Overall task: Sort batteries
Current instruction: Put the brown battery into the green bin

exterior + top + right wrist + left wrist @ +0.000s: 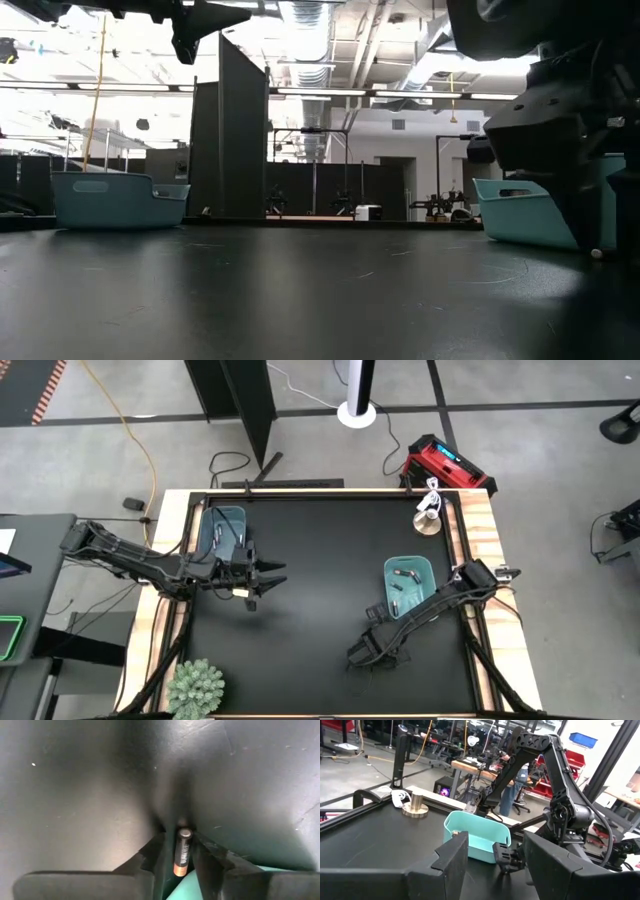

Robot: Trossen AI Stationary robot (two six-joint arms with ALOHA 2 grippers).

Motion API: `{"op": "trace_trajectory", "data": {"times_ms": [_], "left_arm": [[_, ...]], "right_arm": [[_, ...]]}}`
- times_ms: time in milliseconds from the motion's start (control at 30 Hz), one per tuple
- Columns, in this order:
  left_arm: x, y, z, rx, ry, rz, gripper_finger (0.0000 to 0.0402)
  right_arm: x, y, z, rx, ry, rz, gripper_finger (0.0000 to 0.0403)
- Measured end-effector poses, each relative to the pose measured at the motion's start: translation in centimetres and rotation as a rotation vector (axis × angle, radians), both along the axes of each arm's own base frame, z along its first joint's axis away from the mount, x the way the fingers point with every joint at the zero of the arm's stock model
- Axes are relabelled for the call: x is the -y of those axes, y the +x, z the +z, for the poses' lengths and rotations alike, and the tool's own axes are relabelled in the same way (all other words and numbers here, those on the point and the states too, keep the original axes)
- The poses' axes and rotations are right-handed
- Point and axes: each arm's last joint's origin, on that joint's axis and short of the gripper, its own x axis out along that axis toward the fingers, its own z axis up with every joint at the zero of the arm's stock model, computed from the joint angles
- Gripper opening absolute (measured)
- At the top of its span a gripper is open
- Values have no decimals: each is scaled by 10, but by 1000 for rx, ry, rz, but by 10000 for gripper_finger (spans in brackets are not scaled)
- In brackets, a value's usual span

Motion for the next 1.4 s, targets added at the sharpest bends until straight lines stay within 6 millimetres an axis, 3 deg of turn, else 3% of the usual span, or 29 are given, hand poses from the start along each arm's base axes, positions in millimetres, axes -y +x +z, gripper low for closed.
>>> {"op": "trace_trajectory", "data": {"times_ms": [533, 733, 900, 1100, 1267, 1400], "left_arm": [[0, 0, 0, 0, 0, 0, 184], [0, 0, 0, 1, 0, 0, 184], [0, 0, 0, 1, -2, -2, 184], [1, 0, 0, 4, -3, -25, 184], [1, 0, 0, 4, -6, -25, 184], [1, 0, 0, 4, -10, -25, 184]], "right_arm": [[-3, 4, 3, 37, 27, -5, 12], [-9, 18, 14, 127, 50, 40, 2], [-10, 27, 32, 206, 48, 71, 1], [-4, 33, 72, 412, 126, 60, 1], [10, 25, 101, 506, 117, 47, 1], [20, 9, 100, 464, 104, -27, 1]]}}
